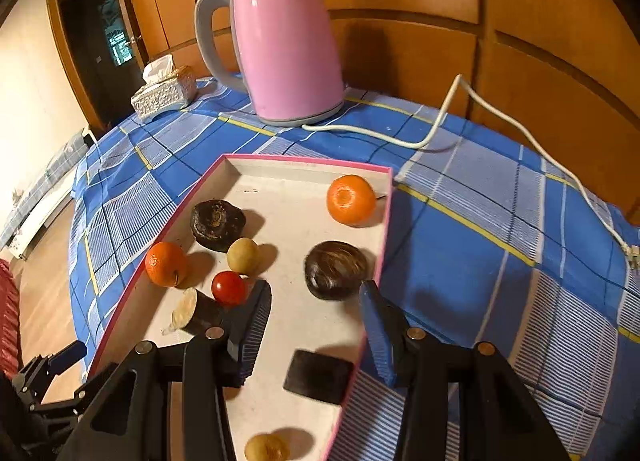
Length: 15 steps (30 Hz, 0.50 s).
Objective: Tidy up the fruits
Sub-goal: 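Withdraw the open right gripper up and away from the tray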
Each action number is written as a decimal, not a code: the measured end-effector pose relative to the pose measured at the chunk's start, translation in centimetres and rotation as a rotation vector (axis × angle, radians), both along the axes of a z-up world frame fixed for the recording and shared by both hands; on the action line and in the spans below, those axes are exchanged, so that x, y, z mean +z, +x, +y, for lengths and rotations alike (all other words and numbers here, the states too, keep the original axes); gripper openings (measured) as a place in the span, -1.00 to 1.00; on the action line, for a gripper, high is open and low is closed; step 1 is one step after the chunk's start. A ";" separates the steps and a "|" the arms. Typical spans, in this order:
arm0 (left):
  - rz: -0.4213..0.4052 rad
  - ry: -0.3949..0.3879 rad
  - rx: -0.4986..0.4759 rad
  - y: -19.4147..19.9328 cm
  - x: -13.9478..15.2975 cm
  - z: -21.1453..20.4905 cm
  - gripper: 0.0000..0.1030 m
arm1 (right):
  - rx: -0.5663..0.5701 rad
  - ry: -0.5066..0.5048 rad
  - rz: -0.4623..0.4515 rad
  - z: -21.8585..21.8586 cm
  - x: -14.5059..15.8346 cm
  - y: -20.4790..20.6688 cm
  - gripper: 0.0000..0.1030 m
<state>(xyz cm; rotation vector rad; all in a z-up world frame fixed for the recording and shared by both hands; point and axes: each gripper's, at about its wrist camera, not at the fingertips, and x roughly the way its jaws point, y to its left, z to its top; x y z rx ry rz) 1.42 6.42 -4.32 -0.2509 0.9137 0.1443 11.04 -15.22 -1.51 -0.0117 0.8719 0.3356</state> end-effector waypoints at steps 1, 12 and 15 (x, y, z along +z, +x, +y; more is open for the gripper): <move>-0.002 0.002 -0.003 0.0 0.1 -0.1 0.61 | -0.005 0.000 -0.009 -0.2 0.2 -0.5 -0.10; -0.077 0.038 -0.034 -1.0 2.1 -1.3 0.89 | -0.118 -0.060 -0.083 -1.8 1.1 -6.1 0.01; -0.106 0.056 -0.046 -1.5 3.0 -1.9 0.99 | -0.158 -0.074 -0.091 -2.2 0.8 -7.7 0.07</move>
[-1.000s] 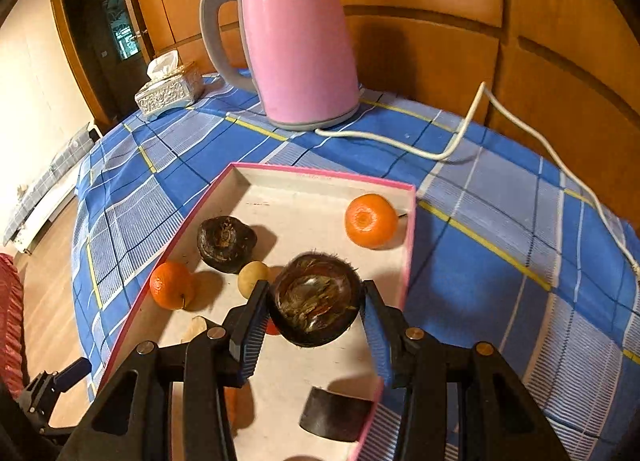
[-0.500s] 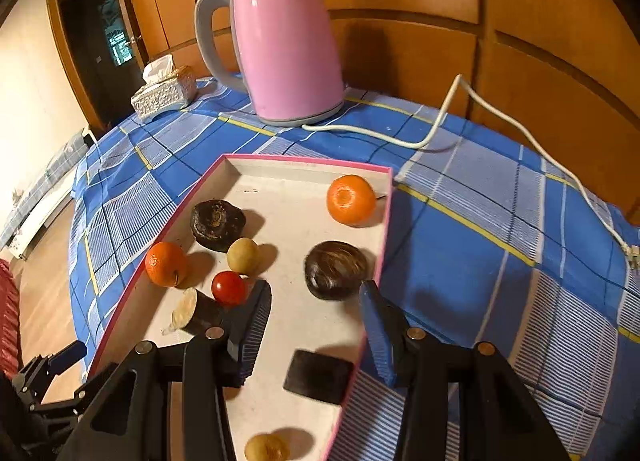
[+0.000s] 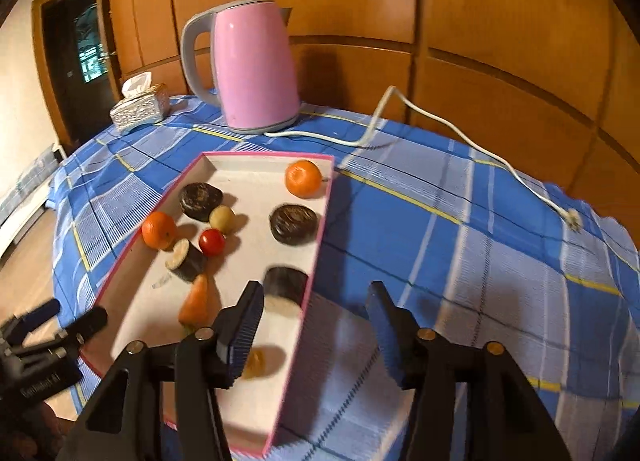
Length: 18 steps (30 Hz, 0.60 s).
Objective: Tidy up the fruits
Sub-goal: 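Withdraw the open right gripper up and away from the tray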
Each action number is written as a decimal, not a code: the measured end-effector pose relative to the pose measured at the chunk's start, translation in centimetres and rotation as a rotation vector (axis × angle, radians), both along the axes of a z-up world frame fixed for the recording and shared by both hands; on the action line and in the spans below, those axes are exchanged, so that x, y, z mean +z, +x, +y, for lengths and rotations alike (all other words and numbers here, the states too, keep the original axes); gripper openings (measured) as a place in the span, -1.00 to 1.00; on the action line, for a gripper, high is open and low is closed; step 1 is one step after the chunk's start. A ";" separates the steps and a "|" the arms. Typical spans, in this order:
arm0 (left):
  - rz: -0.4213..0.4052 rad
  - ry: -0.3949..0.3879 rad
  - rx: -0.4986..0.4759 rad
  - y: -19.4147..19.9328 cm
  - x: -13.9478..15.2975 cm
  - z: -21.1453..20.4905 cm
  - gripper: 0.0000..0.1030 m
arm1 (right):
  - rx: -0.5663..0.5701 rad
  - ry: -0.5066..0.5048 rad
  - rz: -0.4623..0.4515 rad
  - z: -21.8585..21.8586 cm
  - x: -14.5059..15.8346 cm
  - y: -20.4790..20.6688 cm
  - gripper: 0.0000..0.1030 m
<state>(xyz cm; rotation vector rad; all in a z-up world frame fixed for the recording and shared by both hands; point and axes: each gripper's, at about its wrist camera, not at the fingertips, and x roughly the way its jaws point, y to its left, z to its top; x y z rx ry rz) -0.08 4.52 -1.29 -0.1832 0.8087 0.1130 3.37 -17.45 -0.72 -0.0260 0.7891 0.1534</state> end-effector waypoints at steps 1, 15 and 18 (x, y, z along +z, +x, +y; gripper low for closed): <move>-0.010 0.004 -0.005 -0.2 0.3 -0.2 0.99 | -0.012 -0.002 -0.003 -0.2 -0.1 -0.5 0.08; -0.065 0.079 0.015 -1.2 2.3 -1.4 0.99 | -0.075 -0.035 -0.043 -1.2 -0.1 -3.2 0.09; -0.089 0.110 0.026 -1.5 2.6 -1.5 0.99 | -0.067 -0.037 -0.047 -1.0 -0.1 -3.4 0.09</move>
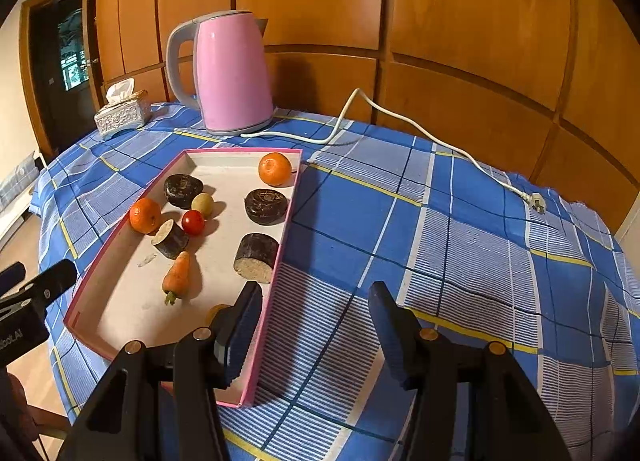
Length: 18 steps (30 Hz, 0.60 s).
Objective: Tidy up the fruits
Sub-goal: 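Withdraw the open right gripper up and away from the tray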
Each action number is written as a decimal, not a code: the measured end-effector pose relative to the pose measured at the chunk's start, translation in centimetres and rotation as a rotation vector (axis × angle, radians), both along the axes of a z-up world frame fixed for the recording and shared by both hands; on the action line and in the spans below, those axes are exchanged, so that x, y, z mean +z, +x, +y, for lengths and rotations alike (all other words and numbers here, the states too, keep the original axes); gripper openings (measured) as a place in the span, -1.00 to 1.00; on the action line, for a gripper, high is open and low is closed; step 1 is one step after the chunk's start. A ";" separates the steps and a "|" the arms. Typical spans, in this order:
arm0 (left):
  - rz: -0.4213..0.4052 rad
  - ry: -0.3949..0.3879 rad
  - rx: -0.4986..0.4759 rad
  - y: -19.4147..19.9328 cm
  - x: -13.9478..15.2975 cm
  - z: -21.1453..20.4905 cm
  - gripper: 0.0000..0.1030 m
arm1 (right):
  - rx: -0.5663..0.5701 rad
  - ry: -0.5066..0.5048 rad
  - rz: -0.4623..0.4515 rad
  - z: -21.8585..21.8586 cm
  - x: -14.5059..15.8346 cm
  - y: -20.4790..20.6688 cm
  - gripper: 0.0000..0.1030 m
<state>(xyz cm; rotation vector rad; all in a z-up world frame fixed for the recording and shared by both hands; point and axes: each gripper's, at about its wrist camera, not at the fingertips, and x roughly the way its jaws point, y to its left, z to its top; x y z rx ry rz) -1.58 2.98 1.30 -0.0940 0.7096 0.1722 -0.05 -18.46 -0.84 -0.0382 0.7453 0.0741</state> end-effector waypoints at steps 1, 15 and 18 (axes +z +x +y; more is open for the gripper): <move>-0.004 0.005 -0.001 -0.1 0.0 -0.1 0.99 | 0.002 -0.001 -0.001 0.0 0.0 0.0 0.09; 0.010 0.010 -0.002 0.1 -0.3 -0.1 0.99 | 0.007 -0.001 0.012 0.2 -0.4 -0.2 0.09; 0.008 0.009 -0.003 0.0 -0.3 -0.1 0.99 | 0.007 -0.001 0.012 0.3 -0.5 -0.2 0.09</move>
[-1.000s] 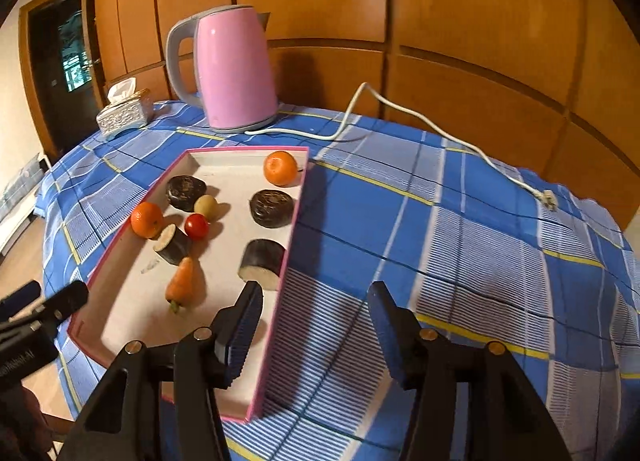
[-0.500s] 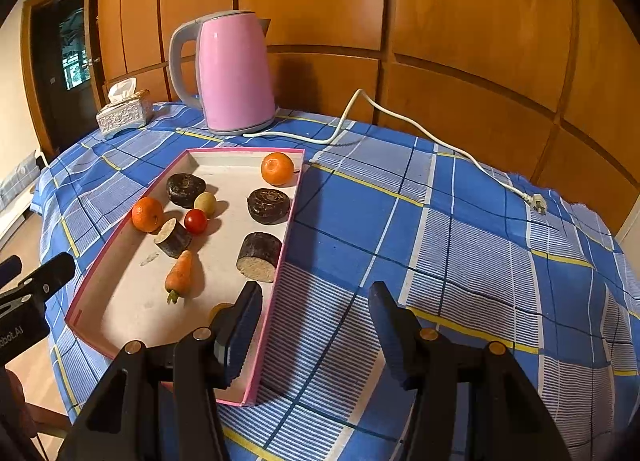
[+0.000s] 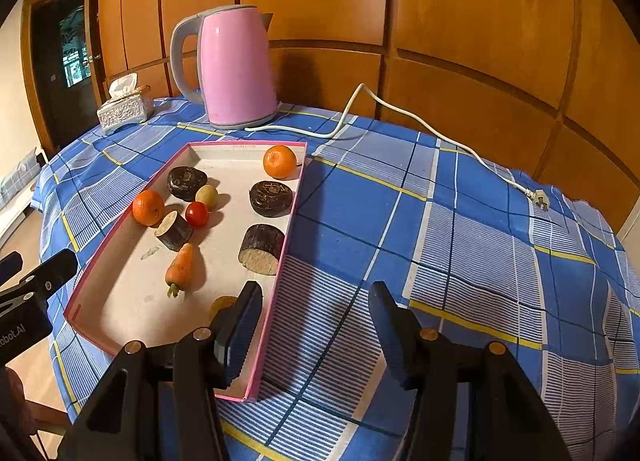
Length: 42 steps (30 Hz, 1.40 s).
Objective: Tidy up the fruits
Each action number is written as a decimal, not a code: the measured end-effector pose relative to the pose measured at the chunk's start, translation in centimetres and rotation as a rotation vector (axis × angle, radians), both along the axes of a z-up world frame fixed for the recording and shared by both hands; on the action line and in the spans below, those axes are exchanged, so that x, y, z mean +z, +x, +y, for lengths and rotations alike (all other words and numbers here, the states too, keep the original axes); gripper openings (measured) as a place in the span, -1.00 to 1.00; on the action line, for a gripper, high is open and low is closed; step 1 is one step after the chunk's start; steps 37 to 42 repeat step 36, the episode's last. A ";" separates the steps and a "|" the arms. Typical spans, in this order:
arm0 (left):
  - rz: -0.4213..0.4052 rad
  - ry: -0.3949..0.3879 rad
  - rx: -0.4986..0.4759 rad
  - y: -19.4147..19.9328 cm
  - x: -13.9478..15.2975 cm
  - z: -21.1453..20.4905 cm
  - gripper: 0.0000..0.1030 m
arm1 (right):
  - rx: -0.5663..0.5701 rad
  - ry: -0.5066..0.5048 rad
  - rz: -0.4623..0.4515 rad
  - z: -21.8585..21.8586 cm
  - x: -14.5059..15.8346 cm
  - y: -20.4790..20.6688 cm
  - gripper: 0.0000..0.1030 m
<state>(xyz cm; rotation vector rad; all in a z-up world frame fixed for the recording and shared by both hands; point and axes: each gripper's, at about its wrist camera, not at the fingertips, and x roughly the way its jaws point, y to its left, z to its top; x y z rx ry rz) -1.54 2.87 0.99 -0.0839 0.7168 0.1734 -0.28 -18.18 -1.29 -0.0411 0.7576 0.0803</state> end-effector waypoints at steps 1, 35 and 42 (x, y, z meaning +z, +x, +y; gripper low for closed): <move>0.000 -0.002 0.000 0.0 0.0 0.0 0.99 | -0.001 0.000 0.001 0.0 0.0 0.0 0.09; -0.006 -0.014 -0.003 -0.3 0.0 0.5 0.99 | 0.001 -0.003 0.002 0.1 0.1 -0.1 0.09; -0.003 -0.020 -0.007 -0.2 -0.1 0.5 0.99 | 0.001 -0.003 0.001 0.1 0.2 -0.1 0.09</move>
